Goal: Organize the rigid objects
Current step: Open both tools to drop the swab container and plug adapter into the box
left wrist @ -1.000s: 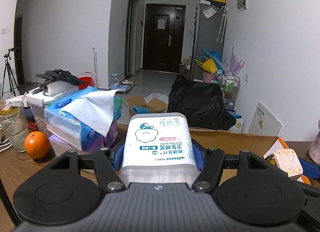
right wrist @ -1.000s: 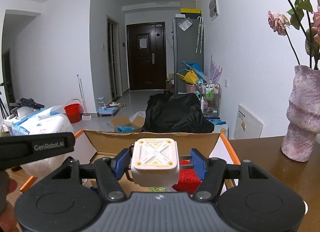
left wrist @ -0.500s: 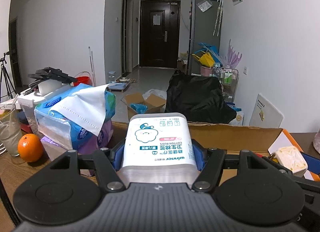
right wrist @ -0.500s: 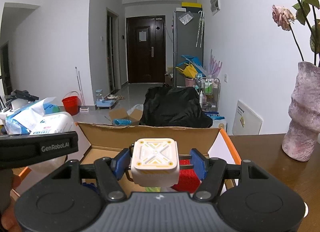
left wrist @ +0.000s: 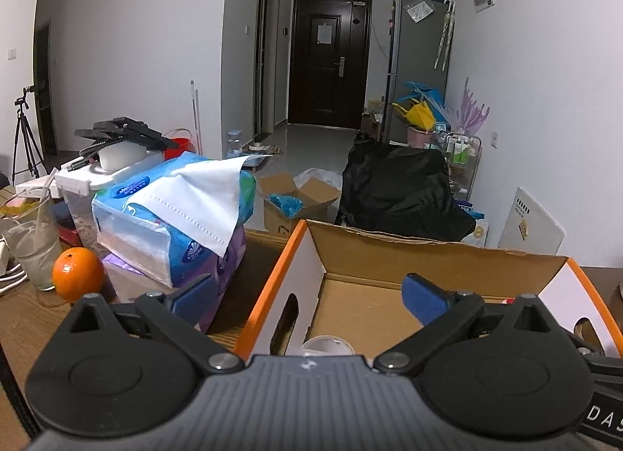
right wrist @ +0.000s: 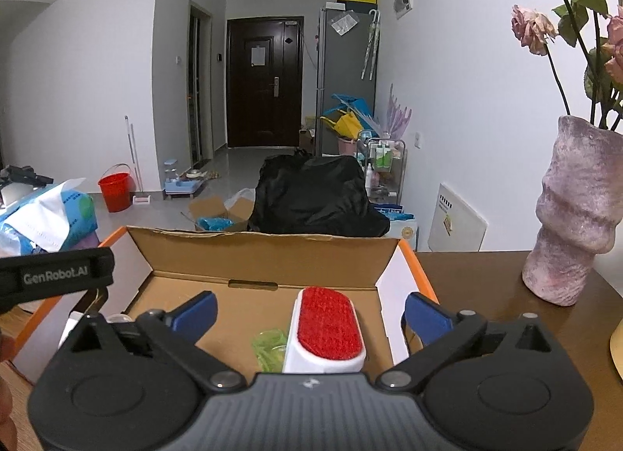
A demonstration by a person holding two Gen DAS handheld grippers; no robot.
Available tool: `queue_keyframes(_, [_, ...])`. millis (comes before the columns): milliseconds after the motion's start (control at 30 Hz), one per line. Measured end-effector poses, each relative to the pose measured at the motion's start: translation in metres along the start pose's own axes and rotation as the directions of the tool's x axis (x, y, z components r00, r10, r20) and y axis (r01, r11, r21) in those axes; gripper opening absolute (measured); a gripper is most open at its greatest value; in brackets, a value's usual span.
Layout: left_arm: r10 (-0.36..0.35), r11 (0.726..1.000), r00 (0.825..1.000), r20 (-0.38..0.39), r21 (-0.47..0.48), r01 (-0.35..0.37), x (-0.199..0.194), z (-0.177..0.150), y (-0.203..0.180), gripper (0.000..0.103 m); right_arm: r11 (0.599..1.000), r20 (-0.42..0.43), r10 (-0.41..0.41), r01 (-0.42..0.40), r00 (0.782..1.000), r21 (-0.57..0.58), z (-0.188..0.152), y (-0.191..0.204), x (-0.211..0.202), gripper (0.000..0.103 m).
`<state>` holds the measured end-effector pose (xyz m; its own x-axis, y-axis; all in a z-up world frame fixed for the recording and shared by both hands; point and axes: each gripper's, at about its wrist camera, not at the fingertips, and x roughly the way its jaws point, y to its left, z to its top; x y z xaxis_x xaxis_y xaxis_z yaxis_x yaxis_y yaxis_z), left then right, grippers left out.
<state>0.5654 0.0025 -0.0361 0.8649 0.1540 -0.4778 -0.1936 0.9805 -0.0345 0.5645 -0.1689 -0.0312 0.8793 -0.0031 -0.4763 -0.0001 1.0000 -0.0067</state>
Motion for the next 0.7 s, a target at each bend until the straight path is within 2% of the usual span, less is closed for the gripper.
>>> queue_keyframes(400, [-0.006, 1.000, 1.000, 0.013, 0.017, 0.005, -0.011, 0.002, -0.004, 0.103, 1.000, 0.012, 0.005, -0.005, 1.000, 0.014, -0.001, -0.004, -0.006, 0.103])
queue_keyframes(700, [-0.001, 0.999, 0.999, 0.039, 0.033, 0.000, -0.032, -0.001, -0.005, 0.103, 1.000, 0.039, 0.007, -0.007, 0.999, 0.002, -0.003, -0.007, -0.027, 0.103])
